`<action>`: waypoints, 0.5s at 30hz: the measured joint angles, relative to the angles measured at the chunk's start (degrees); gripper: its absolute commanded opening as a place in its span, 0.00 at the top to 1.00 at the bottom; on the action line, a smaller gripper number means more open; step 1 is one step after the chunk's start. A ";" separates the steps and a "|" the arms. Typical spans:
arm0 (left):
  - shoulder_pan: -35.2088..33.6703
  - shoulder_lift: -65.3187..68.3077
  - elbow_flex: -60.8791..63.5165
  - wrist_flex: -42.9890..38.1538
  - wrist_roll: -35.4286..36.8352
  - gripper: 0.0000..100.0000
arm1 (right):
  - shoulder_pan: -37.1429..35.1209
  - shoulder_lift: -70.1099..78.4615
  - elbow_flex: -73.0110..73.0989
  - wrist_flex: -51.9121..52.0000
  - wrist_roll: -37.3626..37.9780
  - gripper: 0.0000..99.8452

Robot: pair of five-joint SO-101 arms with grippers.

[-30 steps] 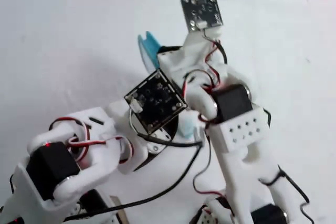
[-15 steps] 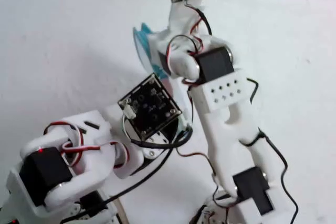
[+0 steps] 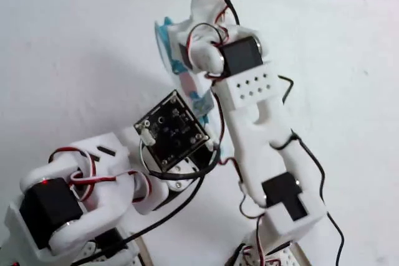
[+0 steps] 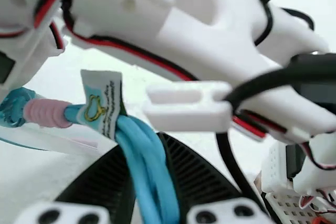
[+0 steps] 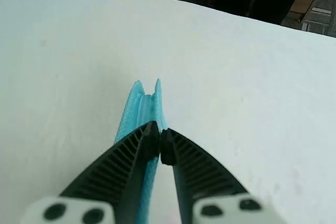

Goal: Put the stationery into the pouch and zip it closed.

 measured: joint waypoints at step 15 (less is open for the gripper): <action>0.26 0.00 0.00 0.79 -0.09 0.98 | -0.53 11.87 -20.66 10.29 0.00 0.98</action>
